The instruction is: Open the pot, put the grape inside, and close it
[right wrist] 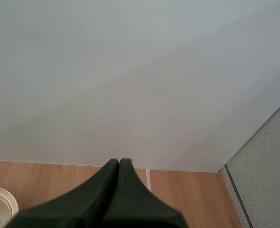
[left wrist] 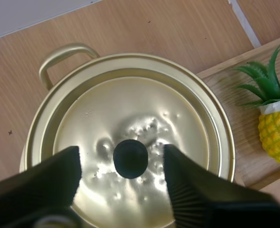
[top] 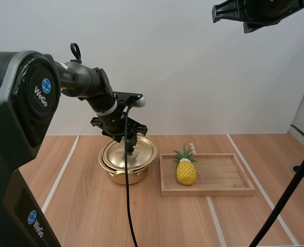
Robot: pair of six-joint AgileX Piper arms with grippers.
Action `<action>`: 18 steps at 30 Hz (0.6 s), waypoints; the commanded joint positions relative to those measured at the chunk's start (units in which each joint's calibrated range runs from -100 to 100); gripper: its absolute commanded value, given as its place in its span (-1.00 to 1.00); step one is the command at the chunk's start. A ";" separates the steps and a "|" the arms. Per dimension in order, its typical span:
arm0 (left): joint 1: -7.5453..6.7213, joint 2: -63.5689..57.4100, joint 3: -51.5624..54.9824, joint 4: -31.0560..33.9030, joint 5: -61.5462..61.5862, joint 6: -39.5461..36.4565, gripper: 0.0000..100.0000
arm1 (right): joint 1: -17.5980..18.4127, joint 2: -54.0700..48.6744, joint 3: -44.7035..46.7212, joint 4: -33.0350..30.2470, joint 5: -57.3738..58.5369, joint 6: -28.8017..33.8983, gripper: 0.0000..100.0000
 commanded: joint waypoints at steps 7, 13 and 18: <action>-0.08 -0.02 0.06 -0.24 2.14 1.61 1.00 | -0.21 -0.95 -0.28 -0.27 0.35 -0.21 -1.00; -0.08 -0.03 0.06 -0.41 0.85 2.75 1.00 | -0.21 -0.95 -0.28 -0.27 0.35 -0.21 -1.00; -0.08 0.09 0.06 -1.12 -0.29 2.75 1.00 | -0.21 -0.95 -0.28 -0.27 0.35 -0.21 -1.00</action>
